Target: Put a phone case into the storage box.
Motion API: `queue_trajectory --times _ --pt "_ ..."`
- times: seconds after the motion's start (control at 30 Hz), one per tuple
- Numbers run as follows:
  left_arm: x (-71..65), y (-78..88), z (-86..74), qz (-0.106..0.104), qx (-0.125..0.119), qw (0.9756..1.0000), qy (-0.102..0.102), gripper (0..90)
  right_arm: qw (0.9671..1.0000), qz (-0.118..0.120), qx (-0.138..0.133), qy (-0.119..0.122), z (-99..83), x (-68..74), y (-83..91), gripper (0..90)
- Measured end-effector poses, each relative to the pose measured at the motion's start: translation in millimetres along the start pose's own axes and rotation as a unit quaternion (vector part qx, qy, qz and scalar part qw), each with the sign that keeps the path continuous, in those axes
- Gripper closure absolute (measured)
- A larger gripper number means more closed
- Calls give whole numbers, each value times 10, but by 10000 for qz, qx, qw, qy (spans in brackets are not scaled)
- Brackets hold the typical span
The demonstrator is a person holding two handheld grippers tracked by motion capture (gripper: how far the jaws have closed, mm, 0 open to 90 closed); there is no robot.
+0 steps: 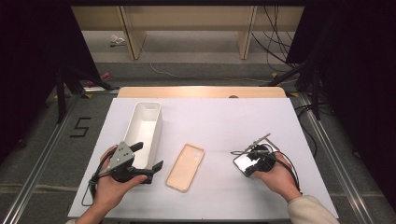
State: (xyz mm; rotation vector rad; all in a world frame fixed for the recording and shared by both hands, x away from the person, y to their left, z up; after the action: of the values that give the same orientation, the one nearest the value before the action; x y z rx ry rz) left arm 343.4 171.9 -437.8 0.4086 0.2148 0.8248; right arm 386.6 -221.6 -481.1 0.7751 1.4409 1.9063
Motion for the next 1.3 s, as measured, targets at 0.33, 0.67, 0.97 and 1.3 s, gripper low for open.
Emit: queue_trajectory --times 0.33,0.67,0.97,1.3 --pt "-3 -6 -3 -9 13 10000 -20 39 9997 -94 46 -241 -257 -158 106 900" --pt "-6 -5 -3 0 15 10000 -19 40 9986 -198 50 -498 -402 -318 171 900" --pt "-6 -3 -2 -5 13 10000 -25 41 9978 -268 75 -595 -448 -404 191 900" --pt "-10 -3 -2 -10 16 10000 -31 41 9971 -307 107 -693 -468 -442 190 900"
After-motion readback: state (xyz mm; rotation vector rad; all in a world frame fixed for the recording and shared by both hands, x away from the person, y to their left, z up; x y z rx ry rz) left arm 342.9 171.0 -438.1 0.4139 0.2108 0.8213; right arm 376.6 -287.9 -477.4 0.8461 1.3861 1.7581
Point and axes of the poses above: each handheld gripper's, and its own axes: y roughly backward along the jaws, z roughly out of its top, x roughly to its left, the point moved 3 cm from there along -y, roughly forward along the jaws, and after that the axes turned 5 degrees about x, right-handed, at the moved point
